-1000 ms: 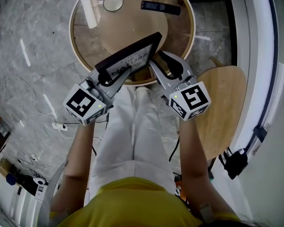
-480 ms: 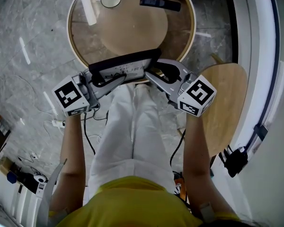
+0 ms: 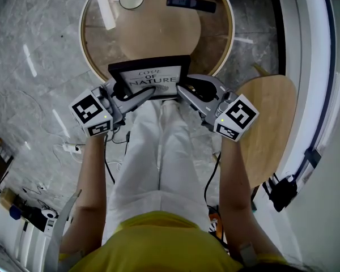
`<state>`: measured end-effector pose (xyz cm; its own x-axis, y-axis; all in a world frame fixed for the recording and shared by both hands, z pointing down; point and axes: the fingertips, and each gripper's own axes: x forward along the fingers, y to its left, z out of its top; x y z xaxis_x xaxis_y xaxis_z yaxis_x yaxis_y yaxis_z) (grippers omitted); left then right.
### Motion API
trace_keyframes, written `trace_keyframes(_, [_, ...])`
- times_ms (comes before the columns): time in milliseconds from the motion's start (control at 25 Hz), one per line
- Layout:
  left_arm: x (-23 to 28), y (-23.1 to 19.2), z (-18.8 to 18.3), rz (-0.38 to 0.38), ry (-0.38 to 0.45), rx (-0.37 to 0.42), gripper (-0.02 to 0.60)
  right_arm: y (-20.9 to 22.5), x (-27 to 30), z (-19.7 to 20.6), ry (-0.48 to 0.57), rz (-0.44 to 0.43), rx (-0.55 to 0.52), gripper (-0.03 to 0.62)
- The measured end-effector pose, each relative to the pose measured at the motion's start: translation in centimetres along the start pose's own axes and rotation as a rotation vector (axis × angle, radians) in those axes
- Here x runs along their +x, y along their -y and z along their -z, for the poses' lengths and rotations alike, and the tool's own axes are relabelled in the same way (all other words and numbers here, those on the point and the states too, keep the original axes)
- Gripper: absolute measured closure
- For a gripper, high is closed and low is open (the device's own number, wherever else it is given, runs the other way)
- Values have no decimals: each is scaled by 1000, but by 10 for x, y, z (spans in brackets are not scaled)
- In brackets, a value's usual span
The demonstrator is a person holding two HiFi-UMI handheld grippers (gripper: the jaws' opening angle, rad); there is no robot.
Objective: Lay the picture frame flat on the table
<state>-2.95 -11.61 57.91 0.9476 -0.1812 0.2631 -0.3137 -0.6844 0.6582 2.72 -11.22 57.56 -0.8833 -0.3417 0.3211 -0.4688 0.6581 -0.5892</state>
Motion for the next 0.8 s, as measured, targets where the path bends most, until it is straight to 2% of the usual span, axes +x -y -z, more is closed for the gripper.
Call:
trace_keyframes(80, [0, -8, 6, -37, 15, -23, 427, 2, -3, 4, 10, 9, 21, 519])
trace_keyframes(240, [-6, -27, 13, -124, 40, -93, 371, 12, -9, 10, 24, 45, 55, 519])
trace_keyframes(360, [-12, -44, 16, -169, 65, -122, 359, 26, -12, 16, 18, 81, 68, 519])
trace_keyframes(560, [-8, -58, 26, -185, 31, -146, 361, 45, -14, 20, 24, 121, 96, 522])
trace_keyframes(600, [-7, -61, 29, -195, 23, -152, 367, 47, -14, 21, 26, 127, 105, 522])
trace_keyframes(680, [-9, -69, 33, -234, 11, -151, 474, 51, -13, 23, 28, 135, 124, 522])
trace_keyframes(720, [-9, -72, 35, -250, 5, -152, 496, 52, -13, 25, 25, 137, 132, 522])
trace_keyframes(800, [-8, -76, 42, -263, -14, -168, 497, 57, -12, 32, 5, 141, 143, 522])
